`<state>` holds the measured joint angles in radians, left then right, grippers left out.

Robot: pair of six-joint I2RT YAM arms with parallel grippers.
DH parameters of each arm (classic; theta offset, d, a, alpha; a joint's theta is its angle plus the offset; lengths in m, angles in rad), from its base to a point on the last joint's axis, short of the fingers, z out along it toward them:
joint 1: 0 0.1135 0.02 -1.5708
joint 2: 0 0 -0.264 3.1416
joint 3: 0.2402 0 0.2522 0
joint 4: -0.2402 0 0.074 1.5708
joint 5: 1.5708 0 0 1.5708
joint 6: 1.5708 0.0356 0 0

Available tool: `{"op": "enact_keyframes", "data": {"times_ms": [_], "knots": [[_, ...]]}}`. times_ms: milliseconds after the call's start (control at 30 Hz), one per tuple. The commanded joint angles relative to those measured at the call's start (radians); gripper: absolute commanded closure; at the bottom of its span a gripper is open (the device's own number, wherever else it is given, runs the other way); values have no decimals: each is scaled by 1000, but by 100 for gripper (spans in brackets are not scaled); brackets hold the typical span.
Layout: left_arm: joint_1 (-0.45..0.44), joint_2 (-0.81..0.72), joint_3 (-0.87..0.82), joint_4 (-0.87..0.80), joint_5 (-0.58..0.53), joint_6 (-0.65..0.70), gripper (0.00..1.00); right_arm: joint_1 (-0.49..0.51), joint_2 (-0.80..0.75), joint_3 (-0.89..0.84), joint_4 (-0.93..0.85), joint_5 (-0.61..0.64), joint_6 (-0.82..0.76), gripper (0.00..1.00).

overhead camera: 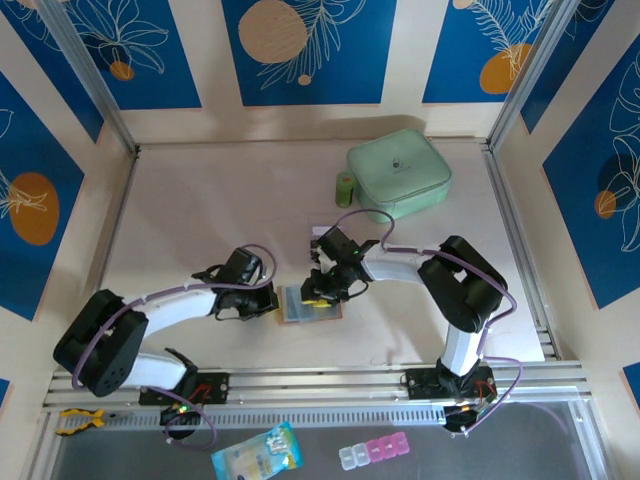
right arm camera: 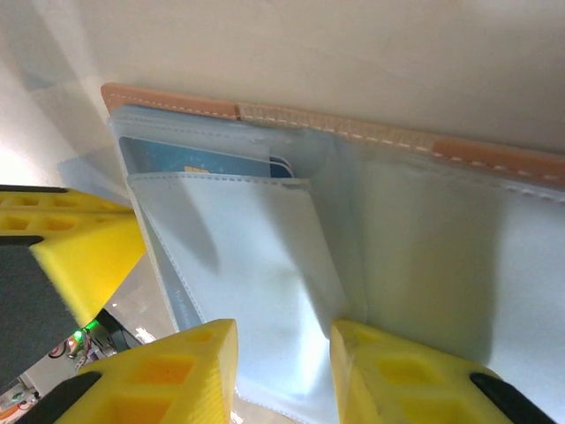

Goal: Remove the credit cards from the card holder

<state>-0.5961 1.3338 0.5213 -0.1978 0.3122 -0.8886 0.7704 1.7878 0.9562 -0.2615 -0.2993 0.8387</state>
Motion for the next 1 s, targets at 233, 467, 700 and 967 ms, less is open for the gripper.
{"op": "enact_keyframes", "data": {"times_ms": [233,467,700,967], "knots": [[-18,-98,48,-37,7,-41,92,-33,-25,-72,82,-74,30,68],[-62,-24,63,73,38,-91,82,-57,-26,-111,146,-114,55,70],[-107,68,75,180,58,-136,76,-71,-25,-133,176,-133,66,70],[-128,123,86,222,66,-154,76,-74,-35,-140,180,-136,69,70]]}}
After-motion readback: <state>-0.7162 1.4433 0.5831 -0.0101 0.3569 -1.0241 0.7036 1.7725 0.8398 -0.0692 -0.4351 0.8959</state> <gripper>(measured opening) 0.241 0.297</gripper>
